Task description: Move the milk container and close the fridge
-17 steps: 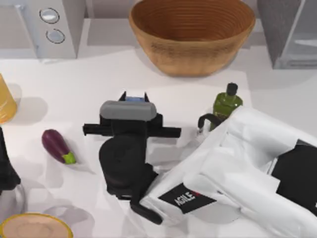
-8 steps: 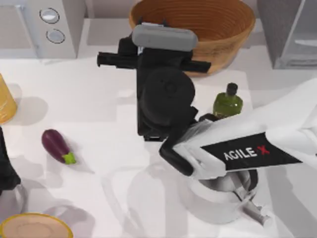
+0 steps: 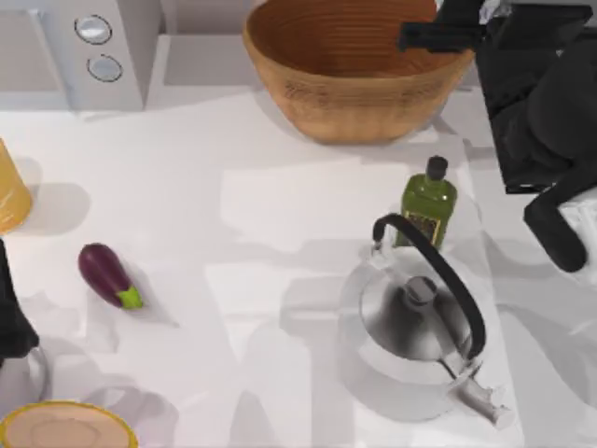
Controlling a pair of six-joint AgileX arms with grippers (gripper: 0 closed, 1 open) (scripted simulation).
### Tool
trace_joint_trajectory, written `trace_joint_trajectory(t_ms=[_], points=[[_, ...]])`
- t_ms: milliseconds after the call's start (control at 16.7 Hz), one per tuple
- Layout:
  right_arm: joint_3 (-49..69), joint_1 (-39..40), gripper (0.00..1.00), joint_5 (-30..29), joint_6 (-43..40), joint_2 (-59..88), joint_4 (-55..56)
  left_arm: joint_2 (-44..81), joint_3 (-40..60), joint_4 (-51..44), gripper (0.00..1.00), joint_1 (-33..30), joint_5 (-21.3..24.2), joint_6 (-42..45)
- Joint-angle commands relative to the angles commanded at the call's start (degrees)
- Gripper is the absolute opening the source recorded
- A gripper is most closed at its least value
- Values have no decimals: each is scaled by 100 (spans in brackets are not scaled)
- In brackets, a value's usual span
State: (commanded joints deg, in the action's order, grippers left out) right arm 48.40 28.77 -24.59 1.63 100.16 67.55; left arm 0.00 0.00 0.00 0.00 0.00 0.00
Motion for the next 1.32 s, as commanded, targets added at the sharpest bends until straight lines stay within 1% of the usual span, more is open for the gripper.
trace_joint_trajectory(t_ms=[300, 540, 720, 1020, 1140, 1320], points=[[-1489, -1606, 0, 1355, -9, -912, -206, 0, 0, 0, 100, 0, 0, 0], [-2370, -2539, 0, 2052, -54, -1314, -340, 0, 0, 0, 100, 0, 0, 0], [-2603, -2794, 0, 2233, -71, -1393, -371, 0, 0, 0, 100, 0, 0, 0], [-2580, -2776, 0, 2225, -64, -1360, -365, 0, 0, 0, 100, 0, 0, 0], [-2401, -2822, 0, 2313, -66, -1181, -359, 0, 0, 0, 100, 0, 0, 0], [-1719, -2978, 0, 2504, -75, -531, -365, 0, 0, 0, 100, 0, 0, 0]])
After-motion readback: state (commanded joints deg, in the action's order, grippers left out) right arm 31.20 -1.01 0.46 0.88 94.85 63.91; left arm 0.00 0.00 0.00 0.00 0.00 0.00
